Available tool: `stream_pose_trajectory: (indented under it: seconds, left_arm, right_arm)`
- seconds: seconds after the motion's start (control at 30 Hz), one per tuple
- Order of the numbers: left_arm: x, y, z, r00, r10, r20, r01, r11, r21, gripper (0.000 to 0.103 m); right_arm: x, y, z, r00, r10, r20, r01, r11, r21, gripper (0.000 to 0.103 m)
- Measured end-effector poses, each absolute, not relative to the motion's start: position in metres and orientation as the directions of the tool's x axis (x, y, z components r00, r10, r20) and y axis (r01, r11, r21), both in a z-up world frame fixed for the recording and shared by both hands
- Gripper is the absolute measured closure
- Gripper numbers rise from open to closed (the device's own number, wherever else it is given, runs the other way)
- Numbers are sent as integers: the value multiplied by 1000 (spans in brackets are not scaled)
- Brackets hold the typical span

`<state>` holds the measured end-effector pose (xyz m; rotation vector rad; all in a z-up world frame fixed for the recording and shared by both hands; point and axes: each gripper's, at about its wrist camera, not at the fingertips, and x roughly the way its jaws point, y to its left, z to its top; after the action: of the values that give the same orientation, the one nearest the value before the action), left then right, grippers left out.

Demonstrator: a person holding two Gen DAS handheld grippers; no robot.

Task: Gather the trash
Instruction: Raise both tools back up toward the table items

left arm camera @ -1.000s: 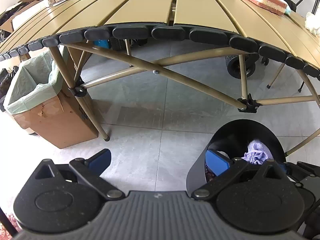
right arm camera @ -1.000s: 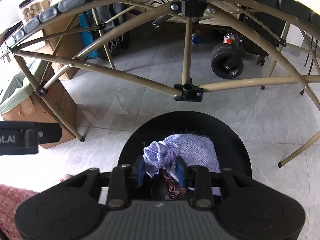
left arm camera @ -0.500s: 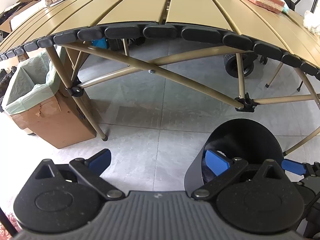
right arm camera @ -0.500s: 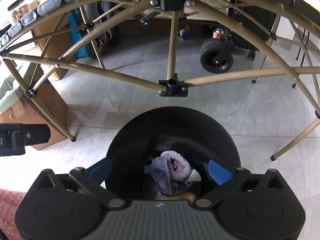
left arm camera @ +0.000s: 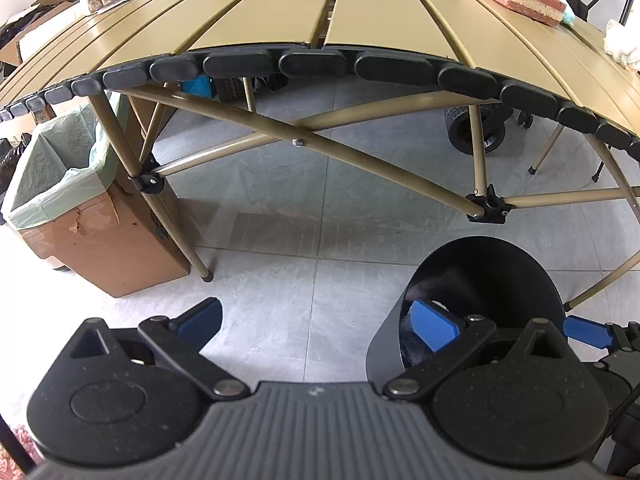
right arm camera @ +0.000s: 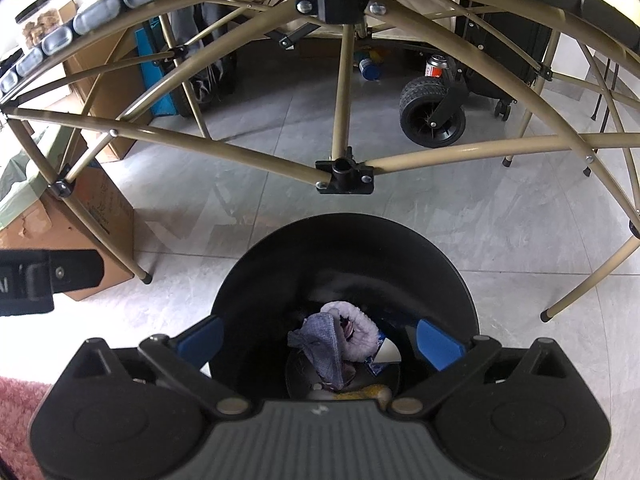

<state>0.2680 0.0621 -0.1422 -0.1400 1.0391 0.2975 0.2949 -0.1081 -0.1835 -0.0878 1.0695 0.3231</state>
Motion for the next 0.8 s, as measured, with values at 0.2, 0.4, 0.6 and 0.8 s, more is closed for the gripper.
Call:
stream_pose_trajectory:
  seconds: [0.2,0.4,0.6,0.8]
  left_arm:
    - [268,62,-143,472,175,-864,-307,951,24,0]
    - [266,60,-136,491,171,-854,-319,948,6,0]
    - [255,55,-119,550,155,-821,-297,955,-19,0]
    - [244,52,-94,621,131,-773,-279,958,-61,0]
  right_arm:
    - [294,-109,-181,443,219,-869,-302,950,85,0]
    - [290,-109,-173,460,231,-857,-319,944,83,0]
    - [284,-112,-161,490,253,-834,-335,938,88,0]
    - [272,-120,-141,537,272,-798,-342,935,88,0]
